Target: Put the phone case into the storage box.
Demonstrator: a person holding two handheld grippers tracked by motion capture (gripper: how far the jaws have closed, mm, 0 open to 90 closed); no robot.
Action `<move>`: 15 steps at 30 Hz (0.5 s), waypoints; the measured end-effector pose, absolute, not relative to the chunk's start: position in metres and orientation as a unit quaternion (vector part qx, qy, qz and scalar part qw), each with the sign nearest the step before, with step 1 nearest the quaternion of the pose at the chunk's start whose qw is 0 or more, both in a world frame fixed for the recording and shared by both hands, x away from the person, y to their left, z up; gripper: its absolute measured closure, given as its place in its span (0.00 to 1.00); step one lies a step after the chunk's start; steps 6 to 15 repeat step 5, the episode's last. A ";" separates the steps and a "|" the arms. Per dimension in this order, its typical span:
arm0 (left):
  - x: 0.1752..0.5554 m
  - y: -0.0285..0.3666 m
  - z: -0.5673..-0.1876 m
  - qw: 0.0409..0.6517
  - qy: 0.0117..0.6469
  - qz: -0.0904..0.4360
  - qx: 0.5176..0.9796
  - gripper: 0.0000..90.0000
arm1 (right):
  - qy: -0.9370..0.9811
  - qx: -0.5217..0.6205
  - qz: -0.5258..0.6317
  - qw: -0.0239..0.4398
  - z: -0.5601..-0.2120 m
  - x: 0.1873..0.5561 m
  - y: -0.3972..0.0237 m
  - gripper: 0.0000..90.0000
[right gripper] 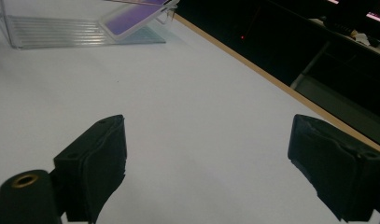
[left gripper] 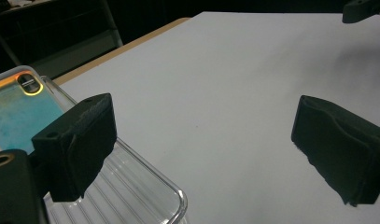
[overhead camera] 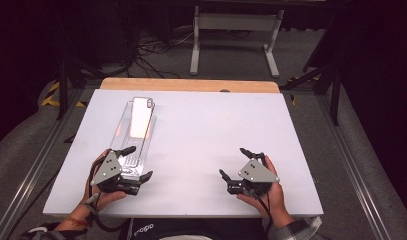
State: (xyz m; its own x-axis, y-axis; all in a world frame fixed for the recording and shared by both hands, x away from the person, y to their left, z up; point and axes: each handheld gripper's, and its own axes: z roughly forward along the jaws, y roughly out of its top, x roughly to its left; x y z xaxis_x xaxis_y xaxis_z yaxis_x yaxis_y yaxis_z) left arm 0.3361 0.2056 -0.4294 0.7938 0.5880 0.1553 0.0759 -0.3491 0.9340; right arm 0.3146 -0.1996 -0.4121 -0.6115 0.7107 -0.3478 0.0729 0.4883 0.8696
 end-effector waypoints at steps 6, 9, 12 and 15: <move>0.339 0.203 -0.430 0.526 0.211 0.237 0.789 0.09 | 0.772 0.262 0.455 0.358 -0.411 0.316 -0.204 0.15; 0.339 0.203 -0.430 0.526 0.211 0.237 0.789 0.09 | 0.772 0.262 0.455 0.358 -0.411 0.316 -0.204 0.15; 0.339 0.203 -0.430 0.526 0.211 0.237 0.789 0.09 | 0.772 0.262 0.455 0.358 -0.411 0.316 -0.204 0.15; 0.339 0.203 -0.430 0.526 0.211 0.237 0.789 0.09 | 0.772 0.262 0.455 0.358 -0.411 0.316 -0.204 0.15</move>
